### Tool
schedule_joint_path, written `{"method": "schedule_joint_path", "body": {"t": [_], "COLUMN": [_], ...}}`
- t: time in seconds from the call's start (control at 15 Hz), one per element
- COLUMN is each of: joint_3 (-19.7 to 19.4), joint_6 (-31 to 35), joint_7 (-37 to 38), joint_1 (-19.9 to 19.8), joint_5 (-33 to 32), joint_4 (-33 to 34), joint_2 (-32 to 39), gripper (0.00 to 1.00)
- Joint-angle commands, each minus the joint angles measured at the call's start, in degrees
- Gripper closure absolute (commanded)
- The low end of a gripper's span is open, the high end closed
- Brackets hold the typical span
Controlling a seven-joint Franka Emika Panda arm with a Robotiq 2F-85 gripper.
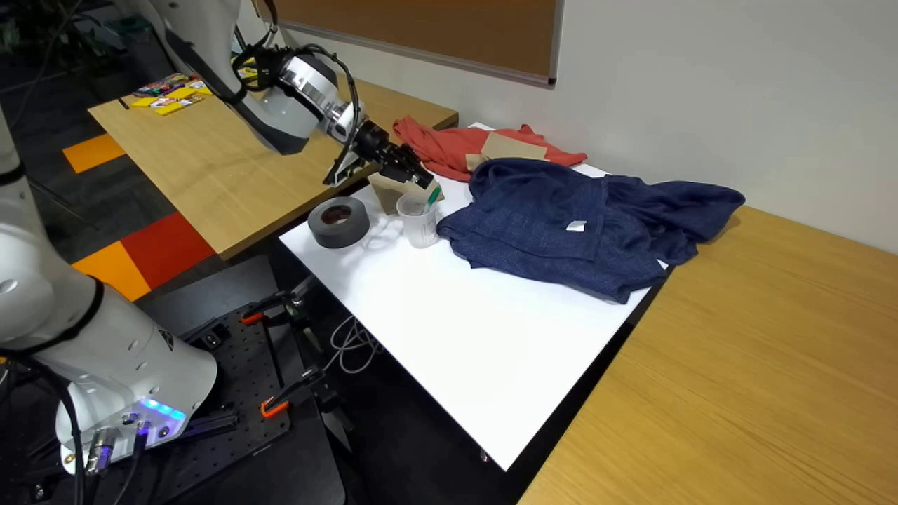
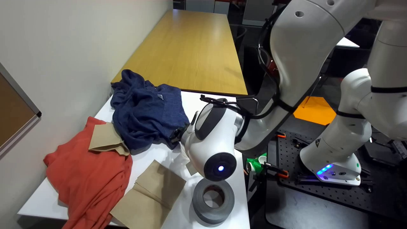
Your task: Pick up the pen and place it in the clear cup. Remove the pen from the cup and move the cup to the right.
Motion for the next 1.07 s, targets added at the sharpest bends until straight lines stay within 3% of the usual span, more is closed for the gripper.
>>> {"method": "schedule_joint_path", "body": {"t": [0.0,0.33,0.67,1.0], "joint_3": [0.2,0.6,0.6,0.0], "joint_6": [-2.4,-3.8,-3.5,-0.4], "joint_7": [2.6,3.3,1.9,1.6], "joint_1": [1.5,2.3,2.1,1.0], "joint_5": [0.8,1.8,6.4,7.1], "joint_4": [-0.5,-1.0,-1.0,-1.3], "joint_2": [-1.2,-2.3,-3.5,-3.3], "gripper": [0.38,0.01,0.00,0.00]}}
